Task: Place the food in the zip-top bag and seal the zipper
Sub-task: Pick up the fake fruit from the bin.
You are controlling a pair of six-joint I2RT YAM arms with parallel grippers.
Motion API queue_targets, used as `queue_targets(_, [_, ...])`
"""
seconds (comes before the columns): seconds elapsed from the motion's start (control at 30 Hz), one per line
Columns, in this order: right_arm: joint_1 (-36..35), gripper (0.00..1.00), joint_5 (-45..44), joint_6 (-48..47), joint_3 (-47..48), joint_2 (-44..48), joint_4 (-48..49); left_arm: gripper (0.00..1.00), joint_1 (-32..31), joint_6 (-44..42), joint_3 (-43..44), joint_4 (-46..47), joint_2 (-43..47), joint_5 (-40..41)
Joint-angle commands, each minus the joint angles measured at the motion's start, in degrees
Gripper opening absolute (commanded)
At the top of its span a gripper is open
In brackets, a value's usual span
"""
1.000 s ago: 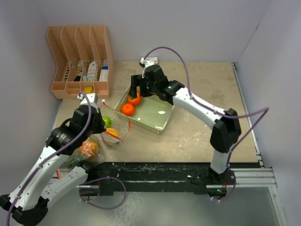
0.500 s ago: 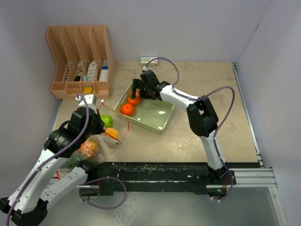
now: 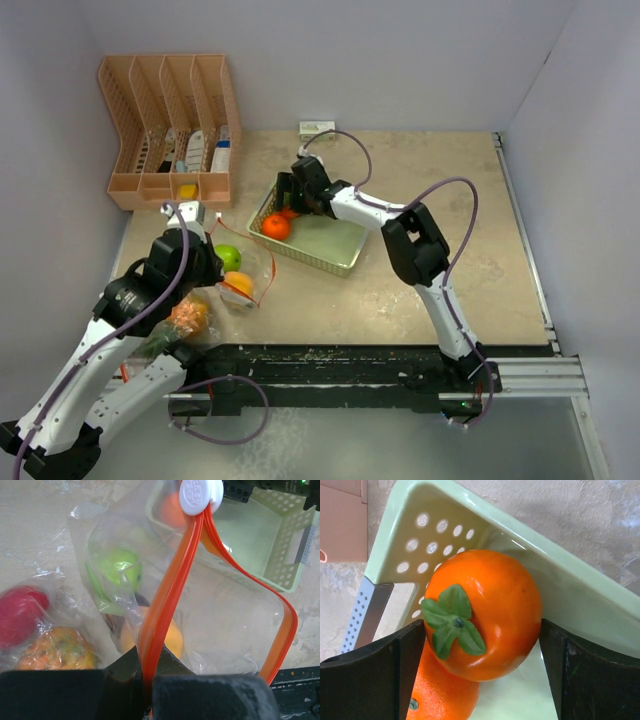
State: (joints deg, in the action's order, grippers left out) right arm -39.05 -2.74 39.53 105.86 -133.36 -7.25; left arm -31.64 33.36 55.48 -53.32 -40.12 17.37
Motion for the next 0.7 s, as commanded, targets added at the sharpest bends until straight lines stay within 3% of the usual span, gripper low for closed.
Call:
queue_targets(0.0, [0.0, 0.91, -5.0, -0.6, 0.3, 1.5, 2.5, 0.0, 0.1, -0.1, 0.0, 2.8, 0.9, -0.6])
queue_targets(0.27, [-0.1, 0.37, -7.0, -3.9, -7.2, 6.4, 8.4, 0.0, 0.1, -0.1, -0.1, 2.7, 0.8, -1.0])
queue_targets(0.43, [-0.8, 0.33, -9.1, -5.8, -13.4, 14.1, 7.9, 0.0, 0.1, 0.1, -0.1, 2.6, 1.0, -0.8])
queue_targets(0.67, [-2.0, 0.34, -6.0, -8.2, -27.6, 34.9, 10.6, 0.0, 0.1, -0.1, -0.8, 3.2, 0.3, -0.2])
